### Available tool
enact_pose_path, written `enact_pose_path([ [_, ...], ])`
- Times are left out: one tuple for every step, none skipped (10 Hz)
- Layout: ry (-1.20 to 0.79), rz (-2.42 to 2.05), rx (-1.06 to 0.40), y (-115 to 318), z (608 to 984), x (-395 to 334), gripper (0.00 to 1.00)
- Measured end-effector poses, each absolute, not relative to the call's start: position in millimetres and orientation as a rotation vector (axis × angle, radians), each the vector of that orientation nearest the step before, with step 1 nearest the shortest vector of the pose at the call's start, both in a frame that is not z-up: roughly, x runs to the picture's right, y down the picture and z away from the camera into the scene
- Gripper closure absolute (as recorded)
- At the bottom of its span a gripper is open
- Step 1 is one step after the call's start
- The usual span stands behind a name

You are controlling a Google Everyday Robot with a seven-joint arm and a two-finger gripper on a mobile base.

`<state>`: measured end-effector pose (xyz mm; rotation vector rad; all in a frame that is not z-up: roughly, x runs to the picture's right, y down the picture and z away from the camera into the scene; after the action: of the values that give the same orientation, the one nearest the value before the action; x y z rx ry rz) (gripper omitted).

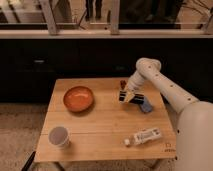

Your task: Place the eraser on the white sponge

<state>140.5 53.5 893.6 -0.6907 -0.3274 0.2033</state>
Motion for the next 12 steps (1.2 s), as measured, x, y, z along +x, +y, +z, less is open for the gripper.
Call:
enact_pose_path([
  [-0.322, 0.209, -0.69, 54, 894, 143, 1.0],
  [-0.319, 0.215, -0.688, 55, 894, 146, 1.0],
  [-0.313, 0.223, -0.686, 56, 894, 150, 1.0],
  [-0.31, 0.228, -0.685, 57, 894, 153, 1.0],
  [-0.307, 0.234, -0.683, 58, 894, 155, 1.0],
  [-0.302, 0.239, -0.68, 58, 894, 159, 1.0],
  [-0.298, 0.245, -0.679, 59, 893, 160, 1.0],
  [-0.296, 0.249, -0.678, 60, 893, 161, 1.0],
  [-0.292, 0.255, -0.678, 61, 893, 164, 1.0],
  [-0.287, 0.265, -0.674, 62, 893, 169, 1.0],
  [-0.283, 0.273, -0.673, 63, 893, 173, 1.0],
  [-0.281, 0.278, -0.672, 64, 892, 176, 1.0],
])
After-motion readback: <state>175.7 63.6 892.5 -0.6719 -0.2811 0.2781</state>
